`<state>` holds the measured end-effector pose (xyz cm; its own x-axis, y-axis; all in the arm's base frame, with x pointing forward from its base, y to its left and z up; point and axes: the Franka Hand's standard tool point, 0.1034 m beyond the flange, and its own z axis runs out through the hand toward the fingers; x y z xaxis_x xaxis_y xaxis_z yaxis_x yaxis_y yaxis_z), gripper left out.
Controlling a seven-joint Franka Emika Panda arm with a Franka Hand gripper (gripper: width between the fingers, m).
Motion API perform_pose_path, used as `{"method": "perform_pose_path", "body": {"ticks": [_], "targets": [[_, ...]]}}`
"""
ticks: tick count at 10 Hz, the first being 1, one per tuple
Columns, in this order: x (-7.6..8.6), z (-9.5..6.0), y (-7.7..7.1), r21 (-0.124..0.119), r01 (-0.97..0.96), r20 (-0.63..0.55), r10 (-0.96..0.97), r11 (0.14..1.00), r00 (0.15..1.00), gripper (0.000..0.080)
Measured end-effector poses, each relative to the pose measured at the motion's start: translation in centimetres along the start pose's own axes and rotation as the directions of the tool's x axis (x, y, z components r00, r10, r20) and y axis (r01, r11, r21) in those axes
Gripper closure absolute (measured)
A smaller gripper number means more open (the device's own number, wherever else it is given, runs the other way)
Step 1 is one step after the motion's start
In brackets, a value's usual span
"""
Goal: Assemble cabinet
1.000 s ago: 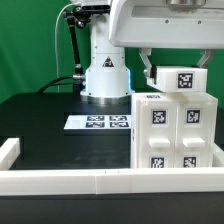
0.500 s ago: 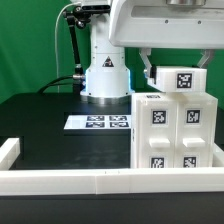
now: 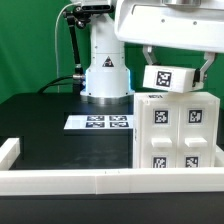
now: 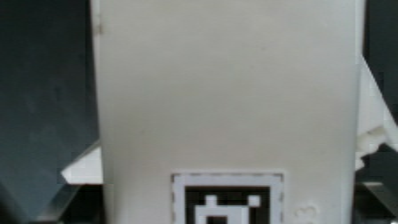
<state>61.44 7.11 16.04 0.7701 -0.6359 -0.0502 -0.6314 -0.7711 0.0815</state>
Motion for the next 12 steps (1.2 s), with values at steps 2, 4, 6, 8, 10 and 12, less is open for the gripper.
{"method": "perform_pose_path", "body": {"ticks": [2,4,6,8,10,12], "targets": [[-0.2,-0.1,-0.3,0.001,-0.258,-0.002,0.258,0.966,0.966,0.0238],[-0.4,-0.2,-0.5,0.0,-0.551,-0.002,0.551,0.835,0.835,0.0238],[-0.6,-0.3,-0.7,0.001,-0.709,-0.008,0.708,0.706,0.706,0.0238],[-0.9,-0.3,-1.0,0.002,-0.785,0.003,0.785,0.62,0.62,0.0238],[-1.2,-0.2,-1.4,-0.002,-0.85,0.02,0.849,0.528,0.527,0.0063],[-1.4,-0.2,-1.5,-0.002,-0.842,0.023,0.842,0.54,0.539,0.0011]]}}
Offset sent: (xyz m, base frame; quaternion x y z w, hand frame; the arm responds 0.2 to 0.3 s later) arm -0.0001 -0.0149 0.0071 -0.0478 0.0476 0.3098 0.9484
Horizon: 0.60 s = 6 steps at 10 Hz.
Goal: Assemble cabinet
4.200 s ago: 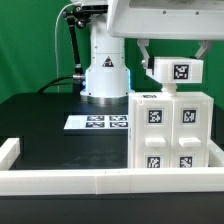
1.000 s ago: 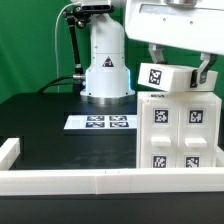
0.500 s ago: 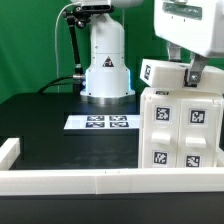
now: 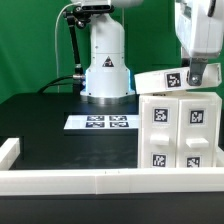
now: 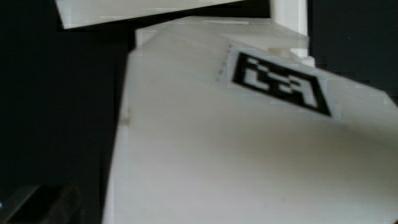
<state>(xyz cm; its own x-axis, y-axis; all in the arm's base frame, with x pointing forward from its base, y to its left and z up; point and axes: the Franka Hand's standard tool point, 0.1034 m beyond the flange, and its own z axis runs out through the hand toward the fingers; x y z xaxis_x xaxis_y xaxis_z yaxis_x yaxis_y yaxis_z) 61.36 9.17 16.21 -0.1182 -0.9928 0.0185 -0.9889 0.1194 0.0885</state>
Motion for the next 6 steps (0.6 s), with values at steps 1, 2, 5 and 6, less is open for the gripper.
{"method": "perform_pose_path", "body": {"ticks": [1,2,5,6], "targets": [[-0.1,0.0,0.0,0.001,0.003,0.0,-0.003,1.0,1.0,0.0003],[-0.1,-0.1,0.1,0.005,0.019,0.002,-0.019,1.0,1.0,0.0003],[-0.4,-1.3,0.4,0.026,0.064,0.02,-0.065,0.998,0.998,0.0003],[-0.6,-2.2,0.3,0.037,0.062,0.037,-0.063,0.997,0.997,0.0003]]}}
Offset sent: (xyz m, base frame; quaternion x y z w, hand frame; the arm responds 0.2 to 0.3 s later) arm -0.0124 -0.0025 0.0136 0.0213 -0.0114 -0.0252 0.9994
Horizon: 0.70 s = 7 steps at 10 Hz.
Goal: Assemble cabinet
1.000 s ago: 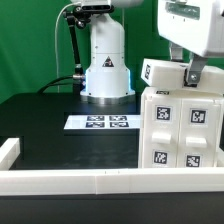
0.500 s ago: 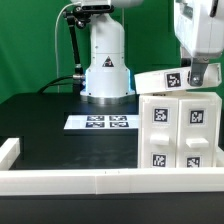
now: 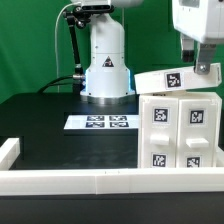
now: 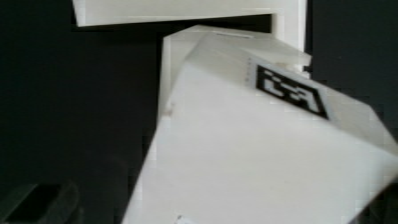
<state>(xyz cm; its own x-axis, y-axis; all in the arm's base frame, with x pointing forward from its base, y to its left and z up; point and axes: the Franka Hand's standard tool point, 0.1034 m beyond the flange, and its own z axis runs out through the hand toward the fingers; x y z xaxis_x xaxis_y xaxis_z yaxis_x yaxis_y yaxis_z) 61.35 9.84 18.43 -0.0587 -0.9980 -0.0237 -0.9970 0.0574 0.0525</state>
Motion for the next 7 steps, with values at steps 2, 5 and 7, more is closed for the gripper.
{"method": "perform_pose_path", "body": {"ticks": [2,5,7], "targets": [[-0.1,0.4,0.0,-0.006,0.062,-0.002,-0.062,0.998,0.998,0.0003],[-0.3,-1.1,-1.1,-0.004,0.572,0.002,-0.572,0.82,0.82,0.0003],[-0.3,-1.0,-1.1,-0.004,0.73,0.003,-0.73,0.684,0.684,0.0003]]}}
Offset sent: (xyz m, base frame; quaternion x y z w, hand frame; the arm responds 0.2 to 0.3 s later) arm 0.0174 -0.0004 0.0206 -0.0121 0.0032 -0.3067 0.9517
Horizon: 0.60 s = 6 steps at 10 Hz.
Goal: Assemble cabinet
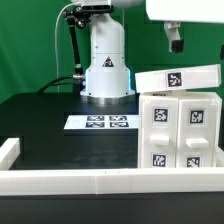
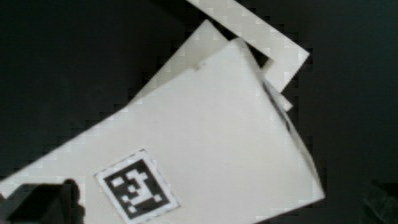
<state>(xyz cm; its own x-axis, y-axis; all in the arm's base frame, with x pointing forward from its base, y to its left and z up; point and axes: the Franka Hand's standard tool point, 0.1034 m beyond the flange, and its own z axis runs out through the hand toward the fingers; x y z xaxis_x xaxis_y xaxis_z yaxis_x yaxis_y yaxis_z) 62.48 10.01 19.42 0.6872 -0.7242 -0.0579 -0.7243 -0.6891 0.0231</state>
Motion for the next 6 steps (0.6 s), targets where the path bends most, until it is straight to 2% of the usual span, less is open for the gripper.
{"method": "perform_pose_path", "body": {"ticks": [3,6], "targets": [[-0.45,0.22,-0.43,0.005,0.318,-0.008,-0.318,0.948,0.948,0.0003],[-0.16,0.33,-0.19,0.003,0.652,-0.001,-0.652,0.759,0.759,0.0003]]}}
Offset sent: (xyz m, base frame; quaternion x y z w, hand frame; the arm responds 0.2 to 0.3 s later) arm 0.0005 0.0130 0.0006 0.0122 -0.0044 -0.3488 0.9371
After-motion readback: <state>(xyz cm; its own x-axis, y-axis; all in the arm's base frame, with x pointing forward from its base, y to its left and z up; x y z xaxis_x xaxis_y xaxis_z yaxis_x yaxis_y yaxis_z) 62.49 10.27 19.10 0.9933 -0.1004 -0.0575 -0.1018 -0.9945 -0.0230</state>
